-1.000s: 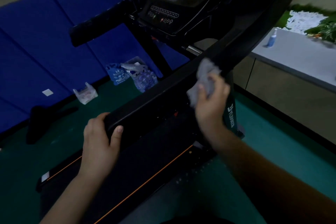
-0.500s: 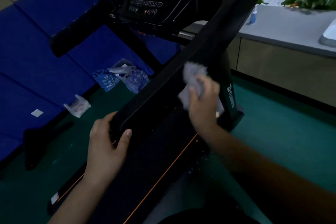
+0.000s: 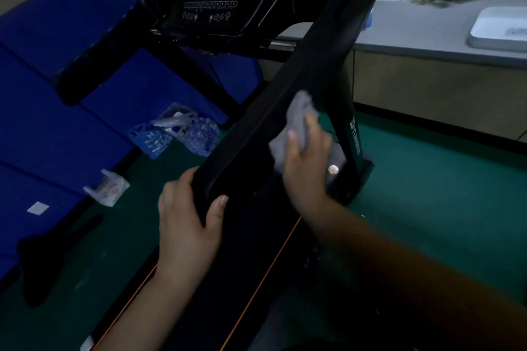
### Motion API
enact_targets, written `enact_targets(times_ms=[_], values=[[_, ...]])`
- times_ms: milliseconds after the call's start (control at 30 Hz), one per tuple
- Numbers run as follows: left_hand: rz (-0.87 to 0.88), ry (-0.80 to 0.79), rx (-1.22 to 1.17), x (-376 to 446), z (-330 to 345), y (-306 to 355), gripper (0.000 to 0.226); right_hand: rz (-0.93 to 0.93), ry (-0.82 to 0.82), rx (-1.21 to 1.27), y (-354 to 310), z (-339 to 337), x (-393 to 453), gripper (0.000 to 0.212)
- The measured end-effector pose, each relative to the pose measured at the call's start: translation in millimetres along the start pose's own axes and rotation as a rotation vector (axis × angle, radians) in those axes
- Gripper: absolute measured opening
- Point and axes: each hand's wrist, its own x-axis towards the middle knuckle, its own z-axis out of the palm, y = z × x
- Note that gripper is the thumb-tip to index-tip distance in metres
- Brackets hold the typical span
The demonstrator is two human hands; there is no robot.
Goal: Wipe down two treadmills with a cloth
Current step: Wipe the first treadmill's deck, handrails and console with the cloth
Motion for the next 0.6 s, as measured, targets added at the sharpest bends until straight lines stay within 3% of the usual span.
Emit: enact_targets(times_ms=[133, 233, 367, 433, 600], values=[[0.020, -0.015, 0.001, 0, -1, -2, 0.052, 0.084, 0.046, -0.001, 3, 2, 50, 0.046], [0.021, -0.026, -0.005, 2, -2, -3, 0.054, 0.180, 0.017, -0.064, 2, 11, 10, 0.048], [0.008, -0.028, -0.025, 3, -1, -5, 0.056, 0.122, -0.197, 0.009, 2, 12, -77, 0.053], [0.005, -0.029, -0.035, 3, -1, -6, 0.057, 0.062, -0.235, 0.026, 3, 6, -76, 0.053], [0.010, -0.014, -0.053, 1, 0, -6, 0.053, -0.103, -0.061, -0.094, -20, -6, 17, 0.048]])
